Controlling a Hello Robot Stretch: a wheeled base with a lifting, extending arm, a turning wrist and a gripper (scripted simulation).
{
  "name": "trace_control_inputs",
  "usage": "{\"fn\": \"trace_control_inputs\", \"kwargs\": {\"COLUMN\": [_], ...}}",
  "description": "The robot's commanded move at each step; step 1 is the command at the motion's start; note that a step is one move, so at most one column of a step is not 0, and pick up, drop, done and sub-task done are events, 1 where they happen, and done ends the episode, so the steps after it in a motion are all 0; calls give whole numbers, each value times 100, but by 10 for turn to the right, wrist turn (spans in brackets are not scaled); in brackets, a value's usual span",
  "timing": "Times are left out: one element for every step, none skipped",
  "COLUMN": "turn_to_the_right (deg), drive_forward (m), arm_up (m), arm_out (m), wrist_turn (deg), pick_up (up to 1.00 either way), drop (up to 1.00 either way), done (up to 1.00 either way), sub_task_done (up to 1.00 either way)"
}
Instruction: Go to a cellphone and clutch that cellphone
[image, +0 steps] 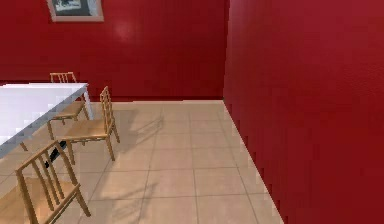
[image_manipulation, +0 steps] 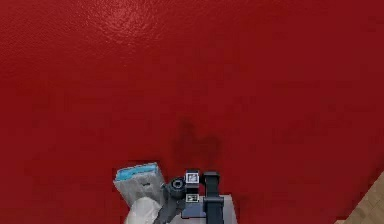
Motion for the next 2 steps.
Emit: {"fn": "trace_control_inputs", "kwargs": {"turn_to_the_right": [0,0], "drive_forward": [0,0], "arm_up": [0,0], "arm_out": [0,0], "wrist_turn": [450,450], "pick_up": [0,0], "drop": [0,0], "done": [0,0], "sub_task_done": [0,0]}}
